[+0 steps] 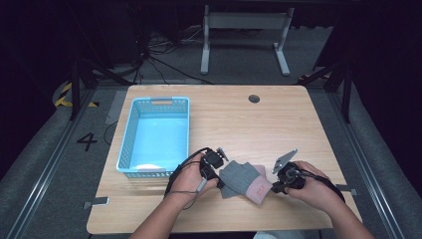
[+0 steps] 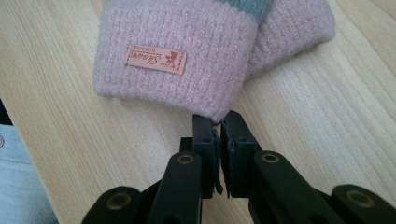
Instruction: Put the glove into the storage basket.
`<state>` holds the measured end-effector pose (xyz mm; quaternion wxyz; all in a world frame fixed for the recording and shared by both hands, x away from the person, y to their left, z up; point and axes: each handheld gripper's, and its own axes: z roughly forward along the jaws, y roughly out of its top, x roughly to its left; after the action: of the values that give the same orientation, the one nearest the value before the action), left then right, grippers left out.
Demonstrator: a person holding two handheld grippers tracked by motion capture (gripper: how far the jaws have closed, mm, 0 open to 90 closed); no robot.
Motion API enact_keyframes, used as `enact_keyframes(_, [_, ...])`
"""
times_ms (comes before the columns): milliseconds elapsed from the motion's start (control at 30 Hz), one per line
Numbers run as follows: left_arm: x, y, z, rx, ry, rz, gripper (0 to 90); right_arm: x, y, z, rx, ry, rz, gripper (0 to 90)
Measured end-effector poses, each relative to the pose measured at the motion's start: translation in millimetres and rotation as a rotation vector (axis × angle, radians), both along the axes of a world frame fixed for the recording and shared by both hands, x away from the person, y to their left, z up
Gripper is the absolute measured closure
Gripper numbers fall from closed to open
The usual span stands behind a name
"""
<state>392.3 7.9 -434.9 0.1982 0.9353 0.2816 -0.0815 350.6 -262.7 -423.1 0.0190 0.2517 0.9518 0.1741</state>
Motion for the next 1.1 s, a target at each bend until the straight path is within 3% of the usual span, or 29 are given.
enact_keyframes(233, [-2.8,1.2,5.9,-0.006,-0.039,0.019,69.8,-0.4,0.6,0.4,-0.002,-0.002,0.0,85.7])
enact_keyframes(567, [-9.2,-1.8,14.2,0.006,-0.077,0.007,84.1,-1.6,1.4,1.8,0.001,-0.004,-0.01,86.0])
enact_keyframes(1100, [-27.9,4.5,37.3,-0.014,-0.096,-0.006,85.8,-0.9,-6.8,27.9,0.062,-0.054,-0.048,87.3])
